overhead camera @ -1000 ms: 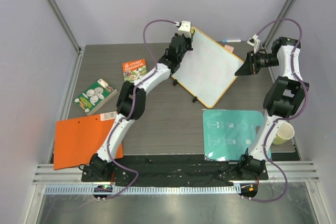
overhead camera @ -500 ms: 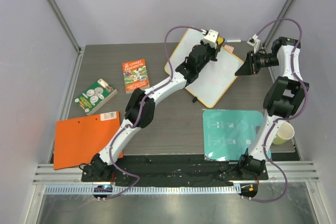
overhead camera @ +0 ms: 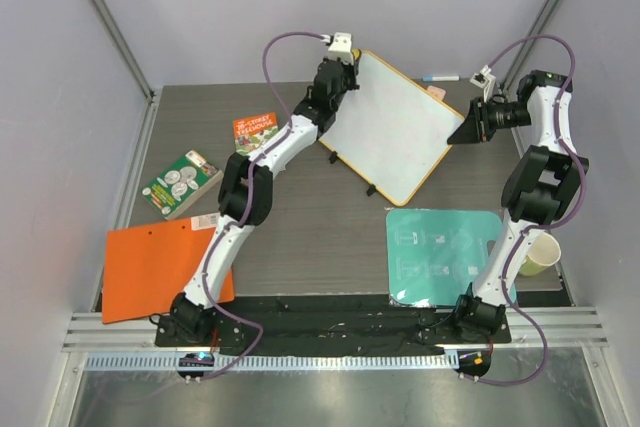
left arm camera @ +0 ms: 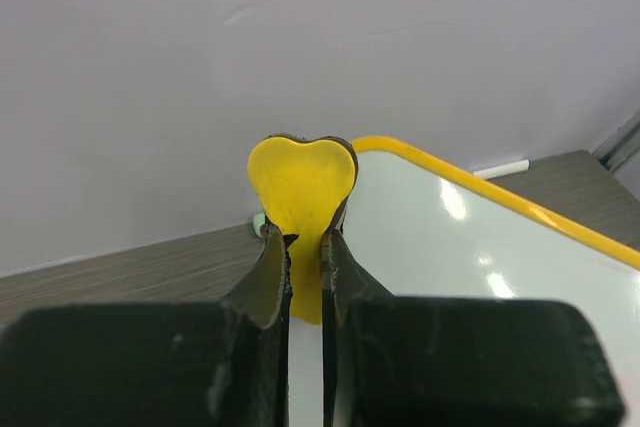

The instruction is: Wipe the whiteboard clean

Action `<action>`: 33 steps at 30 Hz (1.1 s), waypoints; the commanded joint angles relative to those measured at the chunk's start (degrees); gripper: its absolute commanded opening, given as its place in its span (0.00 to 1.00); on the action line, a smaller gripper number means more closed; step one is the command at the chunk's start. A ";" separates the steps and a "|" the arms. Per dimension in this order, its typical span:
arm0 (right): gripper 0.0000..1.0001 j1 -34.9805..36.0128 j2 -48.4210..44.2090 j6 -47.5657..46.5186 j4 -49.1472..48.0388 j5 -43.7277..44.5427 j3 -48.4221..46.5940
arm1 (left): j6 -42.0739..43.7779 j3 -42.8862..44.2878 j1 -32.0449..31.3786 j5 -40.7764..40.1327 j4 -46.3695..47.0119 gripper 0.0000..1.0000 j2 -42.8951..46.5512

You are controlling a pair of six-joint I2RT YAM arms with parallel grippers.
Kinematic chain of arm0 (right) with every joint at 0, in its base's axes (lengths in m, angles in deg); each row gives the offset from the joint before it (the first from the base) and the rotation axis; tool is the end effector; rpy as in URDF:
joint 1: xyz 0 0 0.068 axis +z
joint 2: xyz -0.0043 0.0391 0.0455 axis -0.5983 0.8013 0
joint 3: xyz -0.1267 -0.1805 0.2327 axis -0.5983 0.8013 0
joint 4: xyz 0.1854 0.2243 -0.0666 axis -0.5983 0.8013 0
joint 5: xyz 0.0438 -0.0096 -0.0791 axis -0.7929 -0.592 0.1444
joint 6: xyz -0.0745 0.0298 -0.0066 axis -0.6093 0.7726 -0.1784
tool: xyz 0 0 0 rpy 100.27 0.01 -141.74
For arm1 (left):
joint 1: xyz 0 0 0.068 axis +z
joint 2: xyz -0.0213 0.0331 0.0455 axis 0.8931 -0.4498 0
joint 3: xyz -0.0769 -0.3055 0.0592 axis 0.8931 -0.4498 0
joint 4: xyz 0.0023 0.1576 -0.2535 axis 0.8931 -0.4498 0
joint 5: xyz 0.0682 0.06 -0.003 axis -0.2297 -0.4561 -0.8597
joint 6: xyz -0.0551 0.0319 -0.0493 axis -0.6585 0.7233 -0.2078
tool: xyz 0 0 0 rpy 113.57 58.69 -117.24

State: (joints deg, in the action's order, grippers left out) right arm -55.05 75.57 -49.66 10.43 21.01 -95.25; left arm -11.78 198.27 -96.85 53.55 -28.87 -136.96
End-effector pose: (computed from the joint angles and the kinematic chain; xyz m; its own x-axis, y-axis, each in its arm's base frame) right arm 0.4778 -0.0955 0.2966 -0.6290 -0.2578 -0.7334 -0.7266 0.5302 0.4369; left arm 0.6060 -0.3843 0.2870 -0.0450 -0.1963 -0.9795 0.3588 0.9119 -0.1993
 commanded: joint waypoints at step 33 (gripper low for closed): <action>0.01 1.87 -2.46 -10.89 2.67 10.00 0.29 | 2.70 -5.76 -3.50 0.93 2.77 0.00 -0.34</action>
State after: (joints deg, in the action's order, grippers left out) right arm -55.16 75.57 -49.64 10.61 20.72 -94.61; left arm -8.55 195.61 -98.91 52.56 -27.27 -136.87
